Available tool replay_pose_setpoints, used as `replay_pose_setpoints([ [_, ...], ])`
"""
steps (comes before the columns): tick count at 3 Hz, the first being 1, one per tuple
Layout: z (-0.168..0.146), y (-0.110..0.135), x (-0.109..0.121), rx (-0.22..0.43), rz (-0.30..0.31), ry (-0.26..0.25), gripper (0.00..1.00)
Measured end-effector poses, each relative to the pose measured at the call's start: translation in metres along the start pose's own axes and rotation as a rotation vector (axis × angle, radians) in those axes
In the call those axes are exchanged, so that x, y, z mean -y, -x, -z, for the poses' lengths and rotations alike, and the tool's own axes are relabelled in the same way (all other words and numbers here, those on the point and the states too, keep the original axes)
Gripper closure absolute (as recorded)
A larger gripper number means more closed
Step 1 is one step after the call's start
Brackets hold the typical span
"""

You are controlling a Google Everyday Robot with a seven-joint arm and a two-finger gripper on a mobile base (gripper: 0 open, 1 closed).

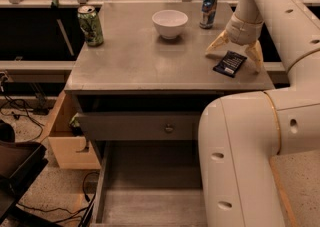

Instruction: Move rxbar blueberry near green can

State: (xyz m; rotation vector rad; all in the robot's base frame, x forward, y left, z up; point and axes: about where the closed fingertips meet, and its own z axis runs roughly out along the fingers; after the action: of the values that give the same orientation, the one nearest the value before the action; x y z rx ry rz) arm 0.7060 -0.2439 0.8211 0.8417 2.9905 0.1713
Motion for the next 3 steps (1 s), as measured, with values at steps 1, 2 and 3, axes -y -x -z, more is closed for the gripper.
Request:
replay_pose_setpoints([
  [1,-0.0050,-0.0016,-0.0024,-0.014,-0.013,0.006,0.41],
  [2,-0.0021,-0.0022,-0.0030,-0.012,-0.012,0.007,0.54],
  [3,-0.0013,-0.0023,-0.0027,-0.012,-0.013,0.006,0.55],
])
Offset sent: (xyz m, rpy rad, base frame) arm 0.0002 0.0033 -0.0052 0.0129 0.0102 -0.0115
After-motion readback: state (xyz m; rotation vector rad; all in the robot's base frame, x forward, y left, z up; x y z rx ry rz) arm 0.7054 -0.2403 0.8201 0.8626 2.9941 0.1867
